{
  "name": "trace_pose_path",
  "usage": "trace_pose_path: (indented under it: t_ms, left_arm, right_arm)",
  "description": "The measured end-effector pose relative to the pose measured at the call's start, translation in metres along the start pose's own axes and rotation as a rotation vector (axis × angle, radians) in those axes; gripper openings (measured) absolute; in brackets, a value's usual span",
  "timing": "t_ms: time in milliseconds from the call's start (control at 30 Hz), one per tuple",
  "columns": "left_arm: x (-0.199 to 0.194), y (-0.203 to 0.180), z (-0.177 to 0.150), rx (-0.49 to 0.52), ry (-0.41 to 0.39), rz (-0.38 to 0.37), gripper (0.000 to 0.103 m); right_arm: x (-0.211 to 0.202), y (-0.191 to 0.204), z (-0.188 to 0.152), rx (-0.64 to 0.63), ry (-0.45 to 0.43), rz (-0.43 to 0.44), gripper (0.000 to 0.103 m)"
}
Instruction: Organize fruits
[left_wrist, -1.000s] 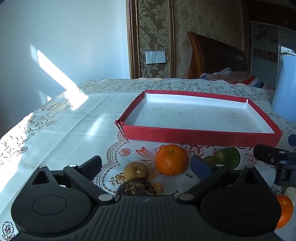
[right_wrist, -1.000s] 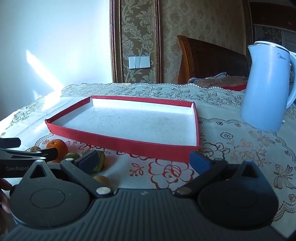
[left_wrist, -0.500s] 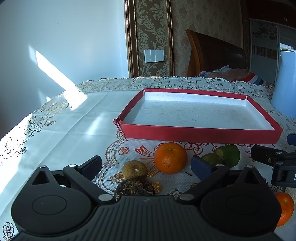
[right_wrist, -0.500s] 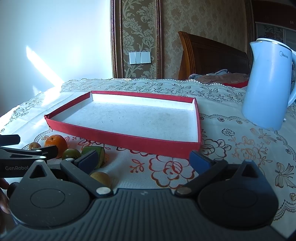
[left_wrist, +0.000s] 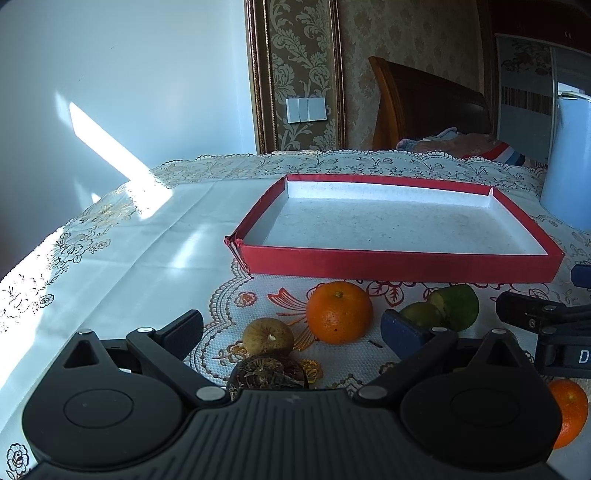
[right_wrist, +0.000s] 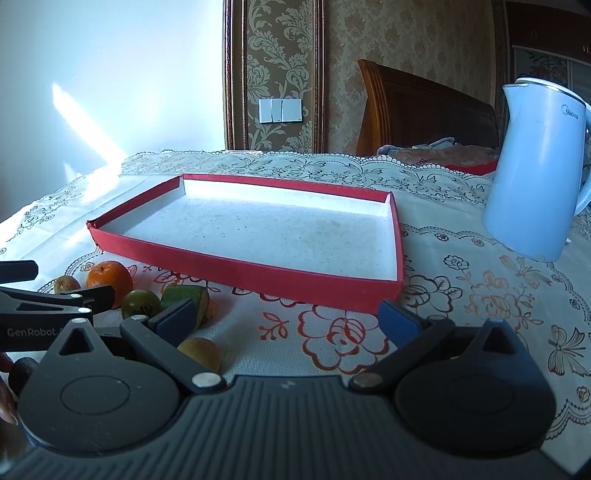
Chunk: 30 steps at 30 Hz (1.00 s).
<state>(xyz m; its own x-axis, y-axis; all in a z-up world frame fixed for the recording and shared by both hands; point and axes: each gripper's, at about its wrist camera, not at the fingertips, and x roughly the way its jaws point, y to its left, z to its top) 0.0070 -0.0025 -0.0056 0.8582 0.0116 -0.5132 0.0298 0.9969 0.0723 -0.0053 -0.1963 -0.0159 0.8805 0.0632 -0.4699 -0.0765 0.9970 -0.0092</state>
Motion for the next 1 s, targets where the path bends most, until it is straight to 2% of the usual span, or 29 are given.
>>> trace_pose_path:
  t_ms: [633, 900, 1000]
  left_arm:
    - [0.0021, -0.0012, -0.0009, 0.005, 0.011, 0.007, 0.103]
    - [0.0022, -0.0009, -0.0013, 0.0, 0.008, 0.01, 0.103]
    - [-0.0001, 0.0039, 0.0001, -0.015, 0.002, -0.005, 0.103]
  right_arm:
    - [0.0011, -0.001, 0.0003, 0.009, 0.011, -0.002, 0.103]
    - [0.002, 0.0067, 0.0, -0.034, 0.016, -0.007, 0.103]
    - [-0.0006, 0.0017, 0.0005, -0.007, 0.001, -0.002, 0.103]
